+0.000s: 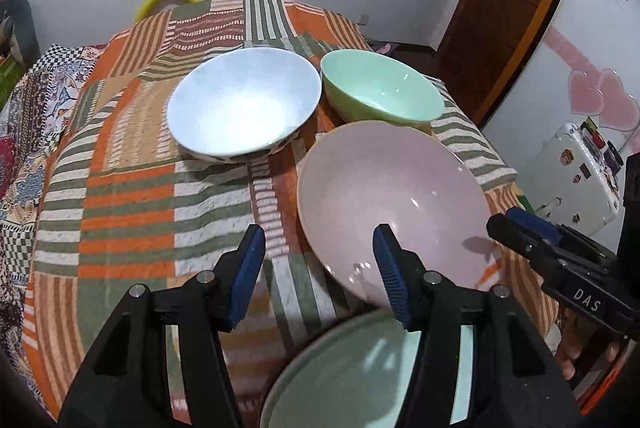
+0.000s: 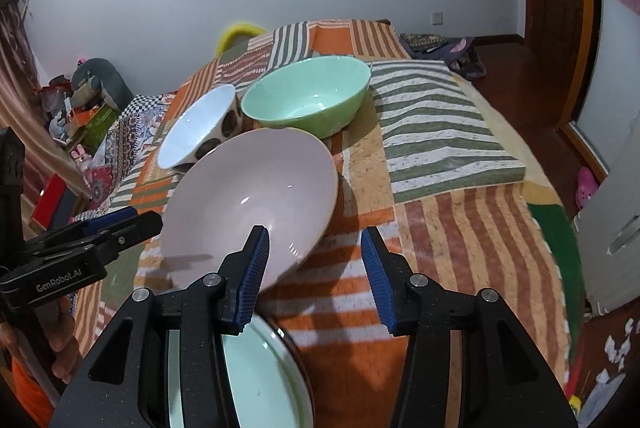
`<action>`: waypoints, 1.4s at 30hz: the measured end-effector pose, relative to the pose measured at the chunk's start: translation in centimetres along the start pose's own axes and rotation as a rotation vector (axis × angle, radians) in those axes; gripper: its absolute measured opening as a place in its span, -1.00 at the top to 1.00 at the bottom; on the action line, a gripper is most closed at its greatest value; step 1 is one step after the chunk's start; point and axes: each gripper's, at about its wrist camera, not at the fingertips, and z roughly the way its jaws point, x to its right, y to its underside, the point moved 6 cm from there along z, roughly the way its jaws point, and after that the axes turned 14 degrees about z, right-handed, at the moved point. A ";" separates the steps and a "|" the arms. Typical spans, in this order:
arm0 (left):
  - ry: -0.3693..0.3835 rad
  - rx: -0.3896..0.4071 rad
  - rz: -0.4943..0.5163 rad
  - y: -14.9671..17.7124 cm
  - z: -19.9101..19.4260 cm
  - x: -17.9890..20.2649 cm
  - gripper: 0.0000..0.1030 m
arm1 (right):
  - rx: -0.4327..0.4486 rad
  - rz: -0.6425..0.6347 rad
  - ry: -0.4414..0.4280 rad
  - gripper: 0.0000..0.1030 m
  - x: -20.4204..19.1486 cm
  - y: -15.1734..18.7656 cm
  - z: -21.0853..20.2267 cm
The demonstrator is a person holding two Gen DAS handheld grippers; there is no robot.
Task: Organize plates and bowls
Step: 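Close both grippers on the rim of the pink bowl, then lift the pink bowl and carry it beside the plate stack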
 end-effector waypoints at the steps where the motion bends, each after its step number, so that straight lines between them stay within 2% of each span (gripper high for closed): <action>1: -0.001 0.002 -0.003 -0.1 0.4 -0.2 -0.08 | -0.003 0.003 -0.003 0.14 0.0 -0.1 0.3; 4: 0.003 -0.002 -0.015 -0.4 1.4 -0.8 -0.04 | -0.017 0.015 -0.014 0.14 0.0 -0.3 1.2; 8: 0.031 -0.016 -0.025 -0.5 2.7 -1.2 0.26 | -0.032 0.021 -0.017 0.17 0.0 -0.2 1.9; 12: 0.043 -0.026 -0.019 -0.4 3.6 -1.2 0.47 | -0.054 0.024 -0.026 0.42 0.0 0.0 2.5; 14: 0.056 -0.032 -0.016 -0.2 4.0 -1.0 0.69 | -0.062 0.029 -0.027 0.53 0.1 0.1 2.8; 15: 0.060 -0.037 -0.012 -0.2 4.1 -0.9 0.72 | -0.062 0.030 -0.024 0.59 0.2 0.1 2.9; 18: 0.045 -0.030 0.003 -0.1 4.1 -0.7 0.73 | -0.060 0.033 -0.017 0.65 0.4 0.1 2.8; 30: 0.055 -0.034 -0.005 0.4 2.4 -0.2 0.73 | -0.062 0.025 0.006 0.65 -0.1 0.1 1.5; 42: 0.031 0.051 0.003 0.4 -4.0 0.1 0.73 | -0.015 -0.014 -0.024 0.64 -2.3 0.0 -2.1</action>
